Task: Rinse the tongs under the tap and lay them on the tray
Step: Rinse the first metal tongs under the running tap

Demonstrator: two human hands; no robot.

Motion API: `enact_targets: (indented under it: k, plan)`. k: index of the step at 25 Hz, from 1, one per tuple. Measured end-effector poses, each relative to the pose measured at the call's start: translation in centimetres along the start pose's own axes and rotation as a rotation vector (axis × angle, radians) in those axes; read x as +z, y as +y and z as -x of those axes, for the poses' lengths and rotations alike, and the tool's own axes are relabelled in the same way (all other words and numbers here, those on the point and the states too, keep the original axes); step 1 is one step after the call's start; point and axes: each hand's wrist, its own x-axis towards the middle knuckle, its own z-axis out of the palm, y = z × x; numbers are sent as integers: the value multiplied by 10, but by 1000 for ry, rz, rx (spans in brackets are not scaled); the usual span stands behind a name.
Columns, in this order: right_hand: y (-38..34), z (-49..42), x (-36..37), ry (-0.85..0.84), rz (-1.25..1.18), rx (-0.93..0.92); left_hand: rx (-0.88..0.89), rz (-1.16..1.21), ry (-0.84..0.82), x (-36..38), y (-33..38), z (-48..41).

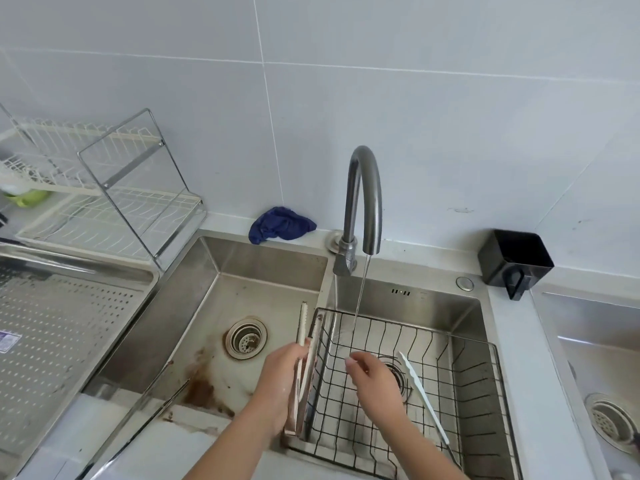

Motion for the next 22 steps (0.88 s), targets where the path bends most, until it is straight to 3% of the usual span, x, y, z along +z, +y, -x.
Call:
enact_targets:
  k: [3,8,15,19,22]
  plan:
    - [-44,-26,-10,-57,-363,55,111,-179,-6,22,1,-7]
    - [-74,-56,-16,56,-303,18,273,-474,-21,37,1,-19]
    - [-67,-58,-4,-12,-416,68,306,-563,6,29,6,-27]
    - [-62,-63,-8,48,-414,75,312,-607,-19,30,9,-32]
    - [-58,-61,-9,-51,-472,74,291,-565,-21,30,12,-34]
